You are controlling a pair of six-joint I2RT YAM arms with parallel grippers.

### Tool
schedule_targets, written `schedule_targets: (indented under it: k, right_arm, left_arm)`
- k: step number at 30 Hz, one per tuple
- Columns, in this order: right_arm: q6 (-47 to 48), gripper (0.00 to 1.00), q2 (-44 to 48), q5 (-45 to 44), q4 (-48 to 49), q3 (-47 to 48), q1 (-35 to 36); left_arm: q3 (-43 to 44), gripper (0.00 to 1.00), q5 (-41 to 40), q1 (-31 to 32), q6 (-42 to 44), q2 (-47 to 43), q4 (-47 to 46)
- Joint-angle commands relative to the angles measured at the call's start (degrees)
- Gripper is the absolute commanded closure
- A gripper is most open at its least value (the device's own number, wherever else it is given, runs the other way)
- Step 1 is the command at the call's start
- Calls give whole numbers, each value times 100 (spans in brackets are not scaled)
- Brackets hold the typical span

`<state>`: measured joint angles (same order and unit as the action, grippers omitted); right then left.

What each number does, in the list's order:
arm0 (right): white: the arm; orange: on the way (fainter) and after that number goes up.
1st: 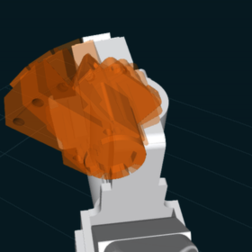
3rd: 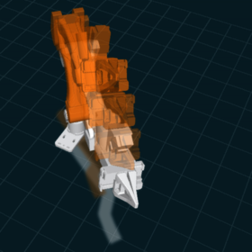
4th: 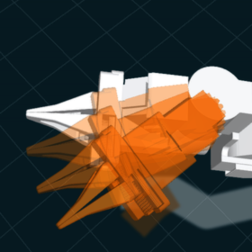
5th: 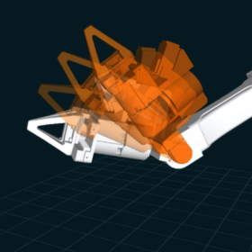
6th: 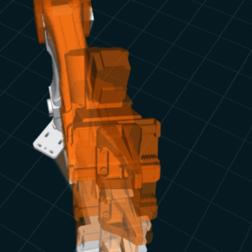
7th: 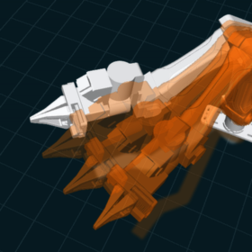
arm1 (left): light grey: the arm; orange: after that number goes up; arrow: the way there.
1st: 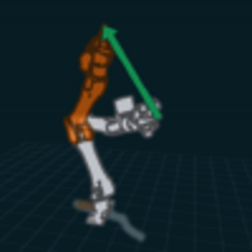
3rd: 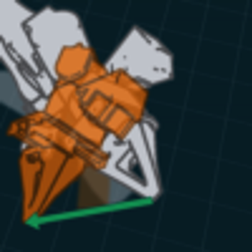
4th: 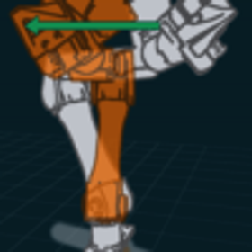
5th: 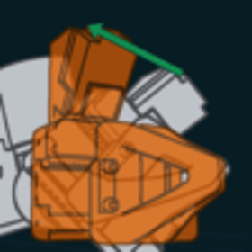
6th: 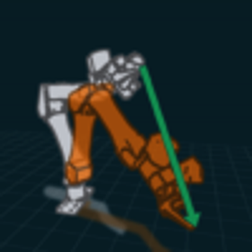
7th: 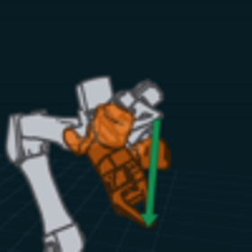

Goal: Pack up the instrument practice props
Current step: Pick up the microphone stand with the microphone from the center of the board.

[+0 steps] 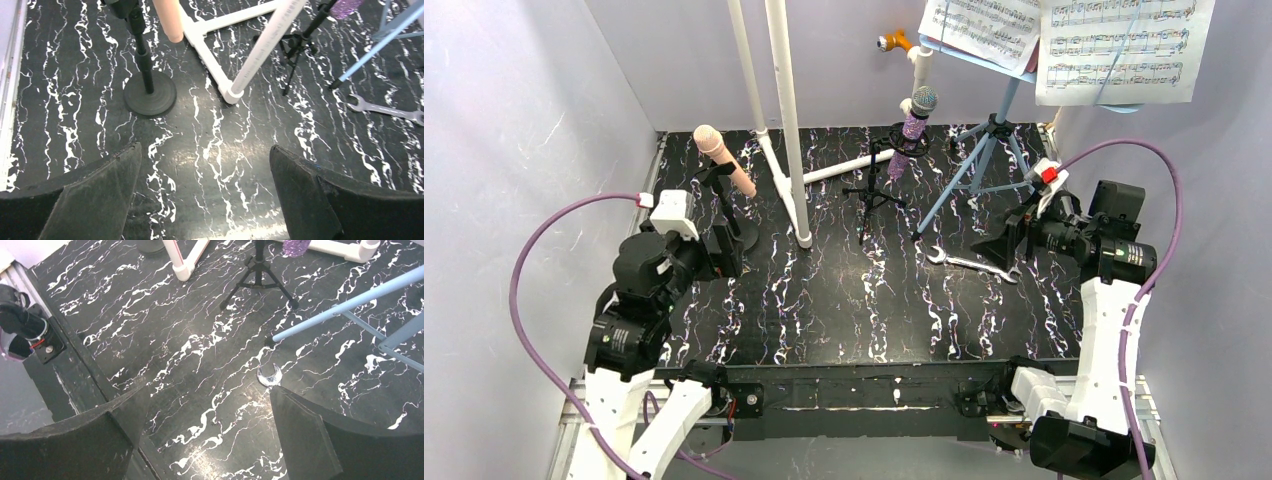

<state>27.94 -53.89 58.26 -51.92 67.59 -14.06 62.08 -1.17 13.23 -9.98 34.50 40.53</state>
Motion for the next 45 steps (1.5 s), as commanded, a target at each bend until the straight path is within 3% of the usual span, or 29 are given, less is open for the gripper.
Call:
schedule_targets:
  k: [1,8,14,19,27,35,41,45]
  right_arm:
    - [761,0,123,336,-320,-118,82]
    - [1058,0,172,589,-295,-385,174]
    - [1061,0,167,616,-120,-567,227]
    - [997,0,183,646,8,-702,271]
    - [836,0,203,612,165,-852,288]
    - [756,0,181,609,227,-852,290]
    - [749,0,173,599,218,-844,287]
    - [748,0,161,586,204,-822,284]
  left_arm:
    - [-396,0,-460,-14,255,222,-997]
    - [-1634,0,-598,-180,366,553,-3288]
    - [-2391,0,-71,-1049,-397,1428,-5064]
    - [-2459,9,544,-1538,-584,2148,-5730]
    - [-2660,10,892,-2138,-810,2387,-6372]
    - [-2567,32,2153,-2261,-447,2909,-7176]
    - [-2229,42,2458,-2258,-328,3386,-7279]
    - [-2013,55,2469,-2272,-319,3680,-7284]
